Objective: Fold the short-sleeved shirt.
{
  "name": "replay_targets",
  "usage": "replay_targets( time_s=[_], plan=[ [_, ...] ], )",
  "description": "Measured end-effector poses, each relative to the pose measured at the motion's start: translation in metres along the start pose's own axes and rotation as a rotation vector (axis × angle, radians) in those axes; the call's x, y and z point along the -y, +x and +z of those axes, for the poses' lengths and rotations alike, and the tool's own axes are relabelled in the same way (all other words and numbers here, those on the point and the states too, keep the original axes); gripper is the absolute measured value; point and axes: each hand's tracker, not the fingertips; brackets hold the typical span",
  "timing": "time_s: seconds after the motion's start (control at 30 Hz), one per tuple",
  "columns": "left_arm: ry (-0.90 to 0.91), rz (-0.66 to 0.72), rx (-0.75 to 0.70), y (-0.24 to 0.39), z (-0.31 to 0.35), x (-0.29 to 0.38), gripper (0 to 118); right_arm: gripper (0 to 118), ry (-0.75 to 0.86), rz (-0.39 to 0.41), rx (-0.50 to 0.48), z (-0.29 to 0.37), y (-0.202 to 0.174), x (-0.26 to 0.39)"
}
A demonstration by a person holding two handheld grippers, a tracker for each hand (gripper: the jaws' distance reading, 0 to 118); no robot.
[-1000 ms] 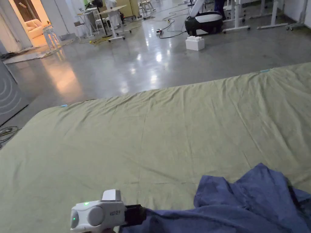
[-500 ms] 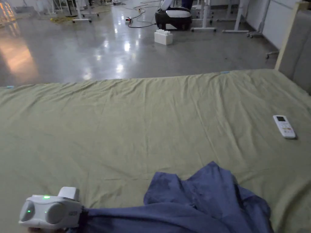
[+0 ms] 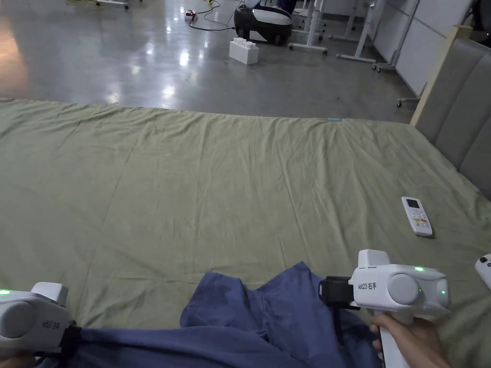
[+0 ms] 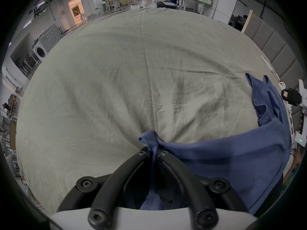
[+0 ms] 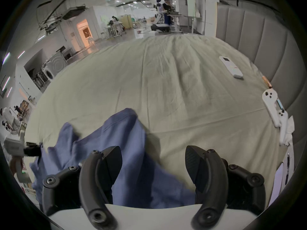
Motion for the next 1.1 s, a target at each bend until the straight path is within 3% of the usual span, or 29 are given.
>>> replay_targets(
  time_s=[0.1, 0.2, 0.23, 0.3, 0.33, 0.43, 0.5, 0.57, 0.73, 0.93, 1.1],
  plan=[
    [-0.004, 0.021, 0.019, -0.005, -0.001, -0.002, 8, 82, -0.030, 0.046, -0.034, -0.026, -0.006, 0.000],
    [-0.009, 0.030, 0.026, -0.003, 0.001, -0.001, 8, 77, -0.032, 0.199, 0.063, -0.030, -0.021, 0.010],
    [-0.006, 0.028, 0.022, -0.001, 0.001, 0.000, 8, 67, 0.013, 0.217, 0.060, -0.024, -0.028, 0.014],
    [0.002, 0.024, 0.013, 0.005, 0.003, 0.004, 8, 14, 0.015, 0.229, -0.020, -0.018, -0.033, 0.017],
    [0.006, 0.022, 0.008, 0.006, 0.004, 0.006, 8, 2, -0.010, 0.234, -0.016, -0.018, -0.035, 0.018],
    [0.041, 0.049, 0.044, -0.005, 0.007, 0.007, 7, 2, -0.025, 0.209, -0.040, -0.004, -0.036, 0.016],
    [0.135, 0.116, 0.075, -0.015, 0.035, 0.014, 6, 2, 0.066, 0.193, -0.037, 0.023, -0.034, 0.012],
    [0.271, 0.144, 0.126, -0.025, 0.080, 0.024, 6, 2, 0.168, 0.178, -0.085, 0.063, -0.028, 0.006],
    [0.548, 0.110, 0.173, -0.035, 0.219, 0.040, 6, 2, 0.400, 0.153, -0.082, 0.180, -0.016, -0.009],
    [0.828, 0.070, 0.108, -0.052, 0.359, 0.044, 6, 2, 0.654, 0.101, -0.046, 0.315, -0.006, -0.036],
    [0.982, 0.105, 0.093, -0.057, 0.446, 0.040, 5, 2, 0.814, 0.129, -0.034, 0.406, -0.017, -0.071]
  ],
)
